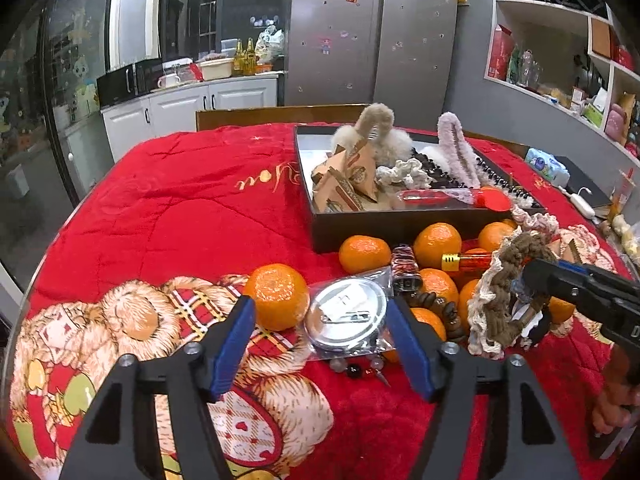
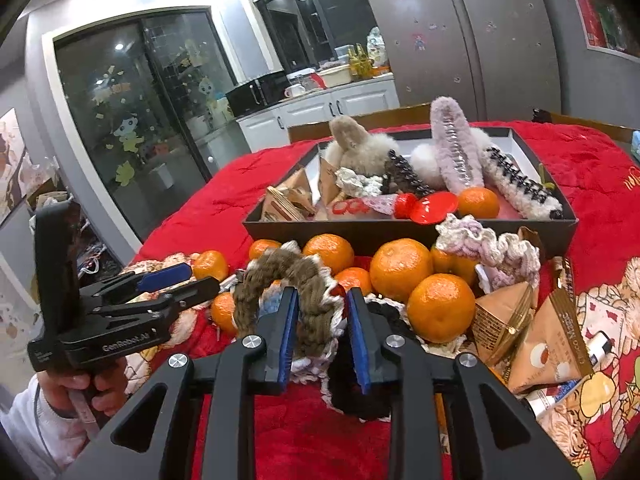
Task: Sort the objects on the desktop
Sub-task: 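Lift the brown scrunchie with the right gripper while the left gripper lifts the orange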
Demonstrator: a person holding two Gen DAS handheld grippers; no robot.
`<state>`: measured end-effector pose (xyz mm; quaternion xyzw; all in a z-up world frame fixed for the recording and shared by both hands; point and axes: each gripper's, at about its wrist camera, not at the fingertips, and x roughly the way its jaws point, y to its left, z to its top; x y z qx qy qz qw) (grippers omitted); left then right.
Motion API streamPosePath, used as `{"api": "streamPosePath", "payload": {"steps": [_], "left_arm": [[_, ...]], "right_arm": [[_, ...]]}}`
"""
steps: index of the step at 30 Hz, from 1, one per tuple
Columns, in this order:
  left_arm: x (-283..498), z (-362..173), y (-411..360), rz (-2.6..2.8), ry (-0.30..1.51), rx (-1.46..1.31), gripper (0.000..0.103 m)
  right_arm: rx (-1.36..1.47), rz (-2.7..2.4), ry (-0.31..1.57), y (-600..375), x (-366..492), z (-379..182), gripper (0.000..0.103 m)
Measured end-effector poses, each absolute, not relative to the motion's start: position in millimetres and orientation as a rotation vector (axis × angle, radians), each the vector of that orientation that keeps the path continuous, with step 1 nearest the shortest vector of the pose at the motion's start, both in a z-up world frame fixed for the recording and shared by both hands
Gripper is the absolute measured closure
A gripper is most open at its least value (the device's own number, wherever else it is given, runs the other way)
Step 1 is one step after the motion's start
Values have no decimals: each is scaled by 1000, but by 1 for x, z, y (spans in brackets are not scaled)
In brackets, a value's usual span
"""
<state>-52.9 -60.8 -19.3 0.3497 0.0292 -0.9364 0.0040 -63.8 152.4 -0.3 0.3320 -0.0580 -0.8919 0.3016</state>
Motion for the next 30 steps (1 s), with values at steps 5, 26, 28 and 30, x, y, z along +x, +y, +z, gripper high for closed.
{"api": "streamPosePath", "payload": {"steps": [5,26,28,30], "left_arm": [[-52,-19,-62,-2933,69,1090,33],[-81,-36,-101,-2852,358,1221,62],[-81,-36,-101,-2853,350,1218,62],[-79,-36,-102,-2856,362,1214,62]], "right_arm": [[858,-2366,-135,148,-61,1,75],[845,-2375,-137,150,-59,0,79],[842,-2377,-132,150,-59,0,79],[831,-2385,-122,149,-57,1,80]]}}
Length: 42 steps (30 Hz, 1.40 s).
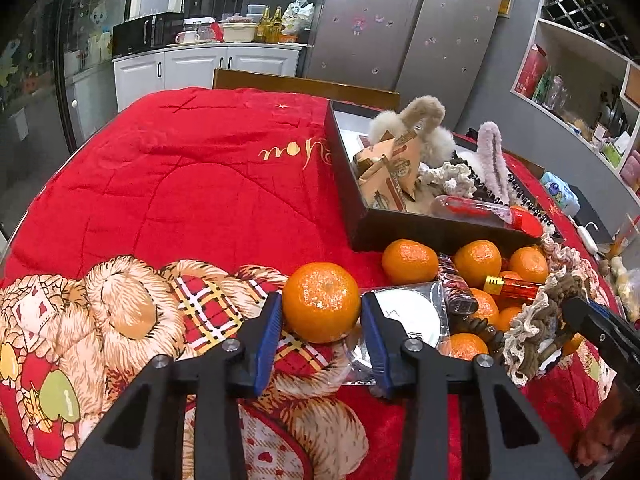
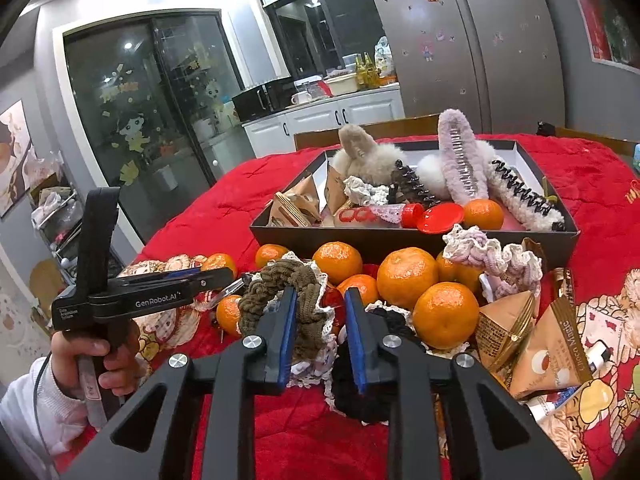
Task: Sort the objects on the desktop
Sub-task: 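Lift the brown scrunchie with the right gripper while the left gripper lifts the orange, then carry the brown scrunchie and the orange in both grippers over the black tray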
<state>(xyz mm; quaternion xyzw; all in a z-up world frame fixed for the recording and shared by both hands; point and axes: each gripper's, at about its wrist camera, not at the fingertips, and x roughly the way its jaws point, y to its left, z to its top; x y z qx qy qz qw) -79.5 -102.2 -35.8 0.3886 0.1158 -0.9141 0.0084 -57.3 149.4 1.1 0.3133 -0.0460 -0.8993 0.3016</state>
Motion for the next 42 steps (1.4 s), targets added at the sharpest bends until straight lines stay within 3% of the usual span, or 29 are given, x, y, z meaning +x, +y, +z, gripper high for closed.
{"api": "streamPosePath", "payload": {"steps": [6,25,42], "left_arm": [[-71,-31,-104,-2858,350,1177,63],[-34,2,-82,-2999,313,1009,63],[-27,5,-71,-3049,284,1013,63]], "right_arm": [[783,-2408,-127,153,-51,10,85],[716,-2412,-294,188,-51,39,85],[730,-2409,-202,182,-47,38,94]]}}
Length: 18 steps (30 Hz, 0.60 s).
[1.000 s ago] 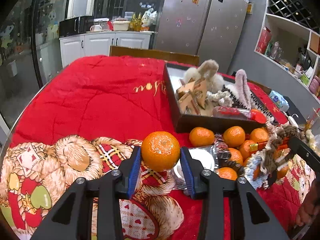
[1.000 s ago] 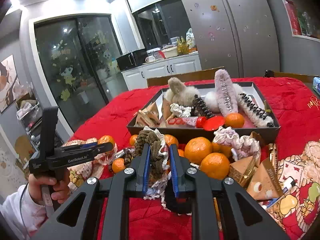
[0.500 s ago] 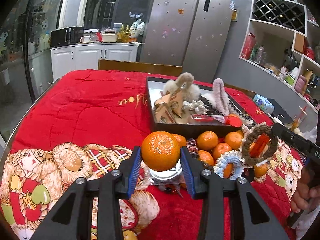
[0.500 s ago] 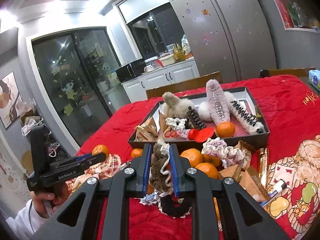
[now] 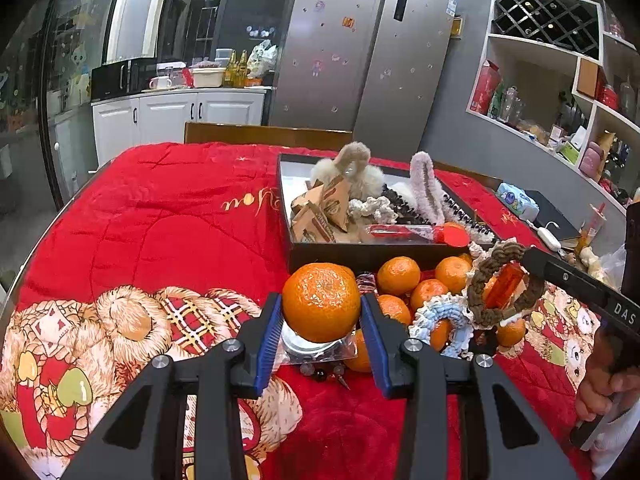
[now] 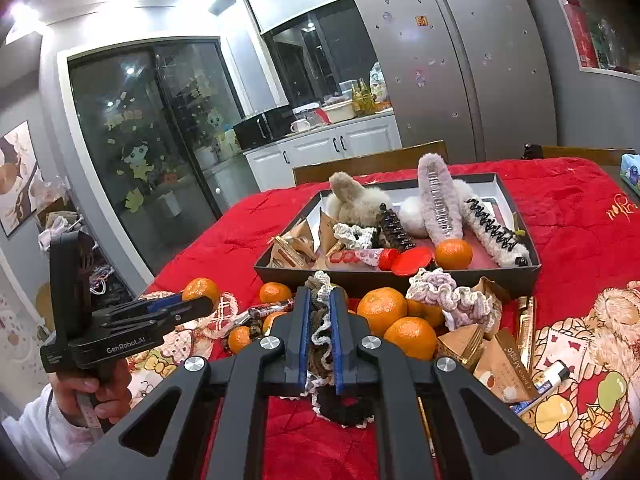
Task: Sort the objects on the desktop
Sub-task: 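Carry the brown scrunchie and the orange in both grippers over the black tray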
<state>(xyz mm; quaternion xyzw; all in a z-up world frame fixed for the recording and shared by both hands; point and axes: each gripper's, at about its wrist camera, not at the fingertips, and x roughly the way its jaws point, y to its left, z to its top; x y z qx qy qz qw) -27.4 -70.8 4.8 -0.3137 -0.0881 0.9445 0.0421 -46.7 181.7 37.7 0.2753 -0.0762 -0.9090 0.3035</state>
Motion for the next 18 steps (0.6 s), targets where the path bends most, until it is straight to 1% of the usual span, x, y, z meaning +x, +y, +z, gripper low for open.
{"api": "streamPosePath", "payload": {"steps": [18], "left_arm": [[-16,14,-55,2860,-215,-903,63]], "right_arm": [[686,-2421,-304,201,-44,54,93]]}}
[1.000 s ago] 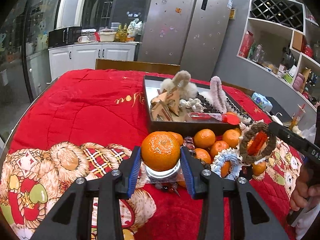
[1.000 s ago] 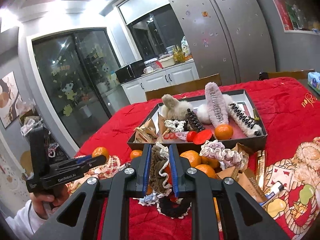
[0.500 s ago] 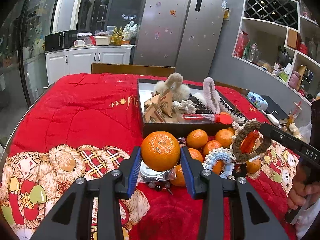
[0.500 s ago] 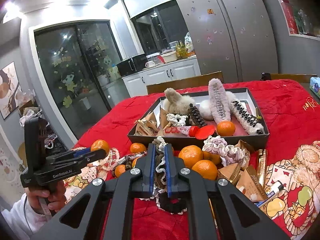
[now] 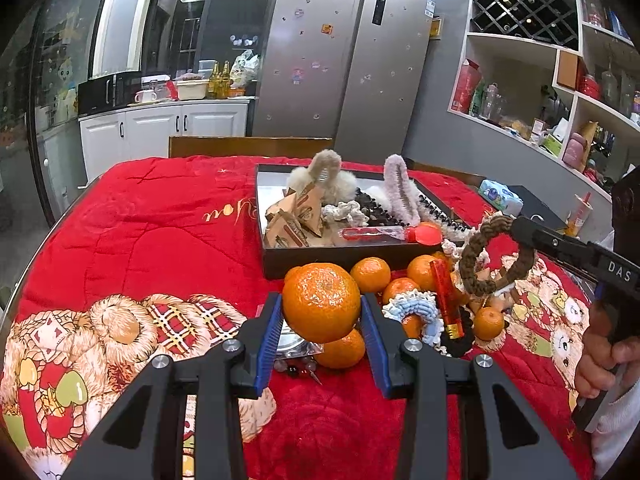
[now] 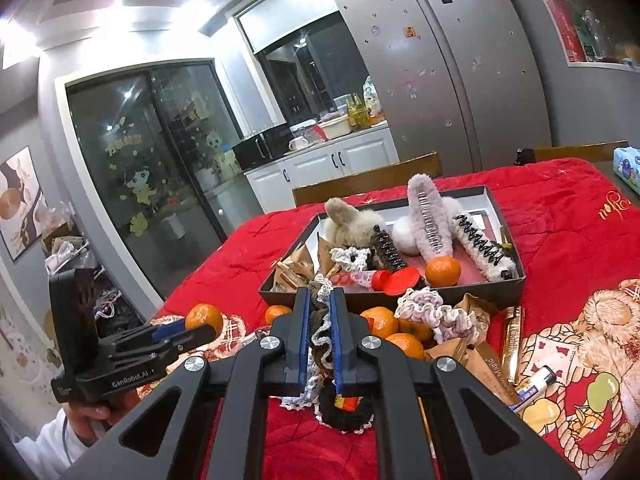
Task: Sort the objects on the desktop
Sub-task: 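Carry the brown scrunchie and the orange in both grippers over the black tray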
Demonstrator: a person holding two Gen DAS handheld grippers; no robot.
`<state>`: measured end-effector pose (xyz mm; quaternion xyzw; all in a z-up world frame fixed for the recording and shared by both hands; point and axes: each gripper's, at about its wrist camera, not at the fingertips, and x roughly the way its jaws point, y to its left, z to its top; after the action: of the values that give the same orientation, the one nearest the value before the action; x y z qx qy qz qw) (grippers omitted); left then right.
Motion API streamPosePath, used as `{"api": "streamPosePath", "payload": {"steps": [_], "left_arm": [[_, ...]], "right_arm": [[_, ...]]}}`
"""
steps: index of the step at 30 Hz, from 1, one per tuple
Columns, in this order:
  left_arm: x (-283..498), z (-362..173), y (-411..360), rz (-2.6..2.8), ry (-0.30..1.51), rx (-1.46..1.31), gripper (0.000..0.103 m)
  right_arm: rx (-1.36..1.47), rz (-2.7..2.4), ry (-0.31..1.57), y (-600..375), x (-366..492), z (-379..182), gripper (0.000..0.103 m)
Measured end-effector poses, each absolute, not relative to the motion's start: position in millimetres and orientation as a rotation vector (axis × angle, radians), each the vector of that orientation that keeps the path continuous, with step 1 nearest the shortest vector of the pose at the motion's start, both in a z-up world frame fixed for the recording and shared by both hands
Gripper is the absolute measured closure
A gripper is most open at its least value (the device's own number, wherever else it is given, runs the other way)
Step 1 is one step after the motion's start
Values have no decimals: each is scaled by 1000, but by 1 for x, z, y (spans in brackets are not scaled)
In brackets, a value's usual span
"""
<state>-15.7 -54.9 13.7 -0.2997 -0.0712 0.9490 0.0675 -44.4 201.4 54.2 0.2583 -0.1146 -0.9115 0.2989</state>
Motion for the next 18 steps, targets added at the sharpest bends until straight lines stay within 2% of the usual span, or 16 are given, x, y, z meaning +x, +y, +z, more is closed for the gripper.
{"api": "streamPosePath", "payload": {"steps": [18], "left_arm": [[-19,12,-43,2825,-188,-927,63]], "right_arm": [[698,-2412,-289,201,-43,56,93]]}}
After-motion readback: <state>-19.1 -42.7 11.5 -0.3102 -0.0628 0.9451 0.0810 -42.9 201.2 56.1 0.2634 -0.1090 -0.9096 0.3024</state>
